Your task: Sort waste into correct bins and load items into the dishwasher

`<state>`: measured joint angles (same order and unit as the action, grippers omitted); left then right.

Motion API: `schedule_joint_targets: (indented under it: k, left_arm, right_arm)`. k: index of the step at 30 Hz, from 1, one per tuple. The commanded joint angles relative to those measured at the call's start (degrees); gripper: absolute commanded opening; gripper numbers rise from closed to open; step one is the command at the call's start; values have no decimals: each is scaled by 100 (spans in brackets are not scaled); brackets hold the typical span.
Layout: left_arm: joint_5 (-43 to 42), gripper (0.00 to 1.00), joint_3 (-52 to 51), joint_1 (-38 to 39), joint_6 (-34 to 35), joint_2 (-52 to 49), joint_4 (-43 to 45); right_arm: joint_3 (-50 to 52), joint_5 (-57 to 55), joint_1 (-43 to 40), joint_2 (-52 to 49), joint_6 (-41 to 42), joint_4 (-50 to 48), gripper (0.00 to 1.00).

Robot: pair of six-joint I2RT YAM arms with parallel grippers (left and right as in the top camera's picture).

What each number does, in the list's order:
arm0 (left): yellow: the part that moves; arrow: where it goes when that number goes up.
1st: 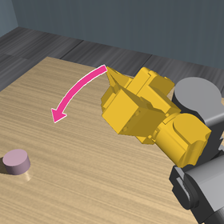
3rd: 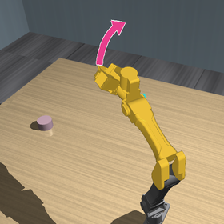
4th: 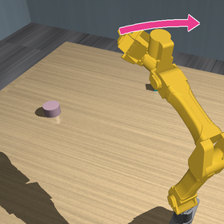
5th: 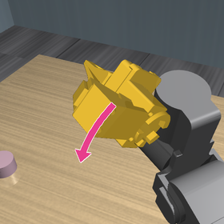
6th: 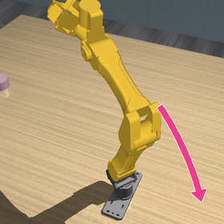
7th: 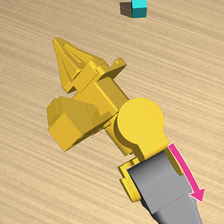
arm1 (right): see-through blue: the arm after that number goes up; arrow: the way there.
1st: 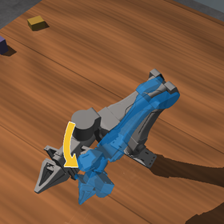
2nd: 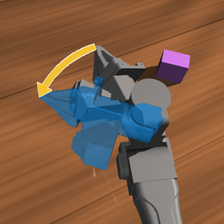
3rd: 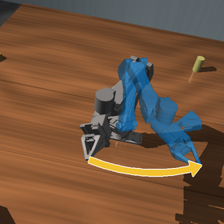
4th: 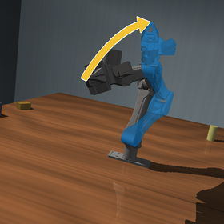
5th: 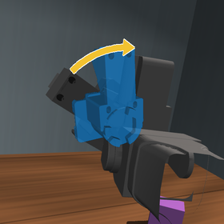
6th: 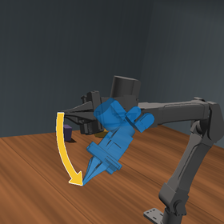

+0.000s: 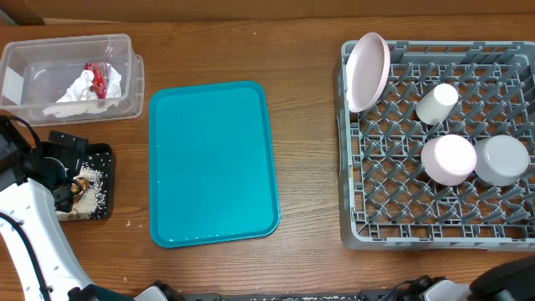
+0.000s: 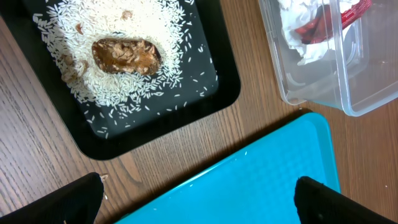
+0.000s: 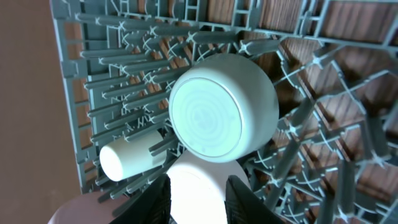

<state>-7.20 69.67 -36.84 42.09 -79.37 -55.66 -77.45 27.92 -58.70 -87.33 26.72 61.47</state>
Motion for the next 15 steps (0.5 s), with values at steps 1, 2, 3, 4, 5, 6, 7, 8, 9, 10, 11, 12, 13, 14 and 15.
schedule_joint_targets:
  k: [1, 2, 3, 4, 5, 6, 7, 8, 9, 10, 11, 12, 13, 14, 15]
  left_arm:
    - [57, 100, -13, 11, 76, -7, 7]
    - [57, 100, -13, 11, 76, -7, 7]
    - [57, 100, -13, 11, 79, -7, 7]
    - [57, 100, -13, 11, 79, -7, 7]
    - [57, 100, -13, 11, 76, -7, 7]
    - [57, 100, -13, 11, 76, -7, 7]
    - [57, 100, -13, 11, 79, -7, 7]
    - [57, 100, -13, 11, 79, -7, 7]
    - [57, 100, -13, 11, 76, -7, 4]
    - [57, 100, -13, 11, 79, -7, 7]
    - [57, 100, -13, 11, 76, -7, 7]
    - [57, 100, -13, 11, 76, -7, 7]
    - [57, 100, -13, 11, 79, -7, 7]
    - [57, 100, -13, 11, 79, -7, 7]
    - [57, 100, -13, 11, 76, -7, 7]
  right_arm:
    - [-105, 59, -31, 538, 4, 48, 31]
    - [-127, 422, -31, 728, -190, 42, 31]
    - [-138, 737, -31, 872, -380, 39, 31]
    - [-140, 1506, -2, 1198, -855, 79, 33]
    - [-140, 2094, 28, 1436, -1276, 175, 38]
    - [-140, 2500, 57, 1624, -1633, 299, 47]
    - [-140, 3069, 151, 2028, -2337, 793, 80]
    - [-140, 3145, 212, 2205, -2586, 1093, 97]
    - [-138, 3150, 315, 2420, -2872, 1480, 100]
    - [-138, 3130, 402, 2562, -3150, 1784, 100]
    - [-138, 3128, 501, 2702, -3438, 2092, 100]
    - [-138, 3128, 645, 2885, -3794, 2524, 100]
    - [-136, 3123, 741, 3008, -3950, 2774, 100]
    - [-136, 3108, 820, 3117, -4026, 2979, 100]
    - [-136, 3110, 890, 3246, -4024, 3171, 100]
